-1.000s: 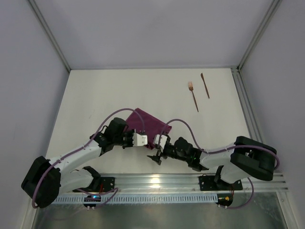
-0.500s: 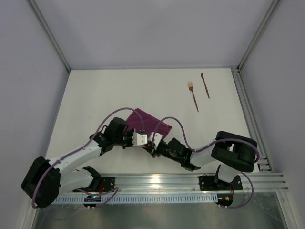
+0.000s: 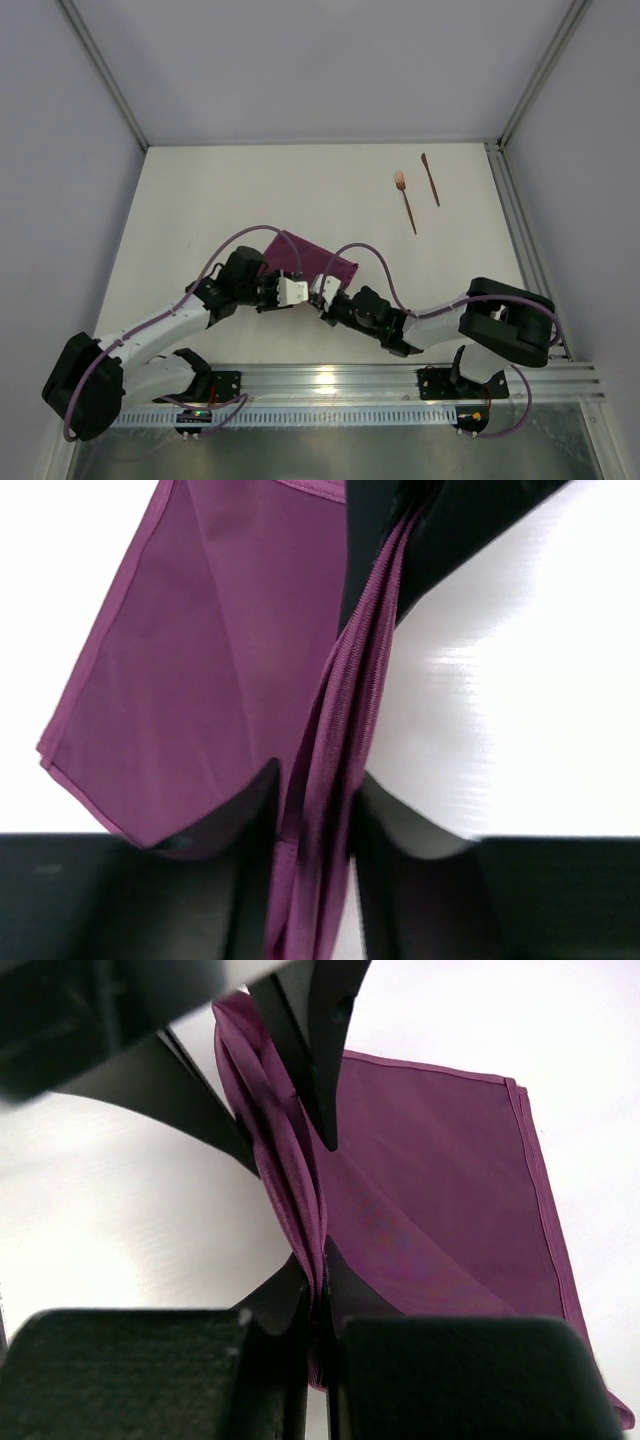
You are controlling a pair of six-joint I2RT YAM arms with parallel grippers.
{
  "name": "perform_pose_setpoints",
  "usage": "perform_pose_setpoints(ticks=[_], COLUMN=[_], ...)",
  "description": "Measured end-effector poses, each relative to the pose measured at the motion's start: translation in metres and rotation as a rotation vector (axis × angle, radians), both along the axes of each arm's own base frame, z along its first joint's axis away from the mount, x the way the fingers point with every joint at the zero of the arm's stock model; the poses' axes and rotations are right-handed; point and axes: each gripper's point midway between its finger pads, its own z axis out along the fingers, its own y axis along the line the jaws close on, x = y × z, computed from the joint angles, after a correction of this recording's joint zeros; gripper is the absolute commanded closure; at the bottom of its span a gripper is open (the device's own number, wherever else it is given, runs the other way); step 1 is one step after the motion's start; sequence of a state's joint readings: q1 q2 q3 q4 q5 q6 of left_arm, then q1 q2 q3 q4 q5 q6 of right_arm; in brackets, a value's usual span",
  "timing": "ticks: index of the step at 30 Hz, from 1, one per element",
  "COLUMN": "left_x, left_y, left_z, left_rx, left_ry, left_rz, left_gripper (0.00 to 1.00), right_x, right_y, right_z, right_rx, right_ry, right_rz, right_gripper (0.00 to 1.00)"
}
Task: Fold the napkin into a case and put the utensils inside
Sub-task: Pick up the upper triangle-folded napkin from the center of the board, then turn over the upper triangle folded napkin at the center of the board.
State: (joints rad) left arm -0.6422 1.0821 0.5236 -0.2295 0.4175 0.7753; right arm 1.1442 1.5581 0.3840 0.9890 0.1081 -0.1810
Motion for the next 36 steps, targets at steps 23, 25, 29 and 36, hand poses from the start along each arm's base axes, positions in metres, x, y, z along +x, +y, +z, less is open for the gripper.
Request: perform_pose_setpoints(ticks=[23, 25, 29, 36], left_x=[0.030, 0.032, 0.034, 0.032], left_y=[0.024, 0.030, 0.044, 0.061], left_z=[0.026, 0.024, 0.021, 0.015], left_rx=[-0.007, 0.014, 0.062, 0.136], left_ry=[-0.205, -0.218, -0.249, -0.257], left_rz=[0.184, 0.207, 0.244, 0.271], left_gripper=[0.69, 0.71, 0.72, 0.77], right_x=[0.017, 0.017, 0.019, 0.018], right_y=[-0.014, -0.017, -0.024, -0.033], right_z=[0.042, 0.042, 0.049, 0.055], right_rx=[0.019, 0.012, 0.019, 0.018], right_ry=[0.058, 0.063, 0.062, 0.055], right_rz=[-0.004, -0.004, -0.008, -0.011], right_gripper=[0.96, 0.96, 0.96, 0.96])
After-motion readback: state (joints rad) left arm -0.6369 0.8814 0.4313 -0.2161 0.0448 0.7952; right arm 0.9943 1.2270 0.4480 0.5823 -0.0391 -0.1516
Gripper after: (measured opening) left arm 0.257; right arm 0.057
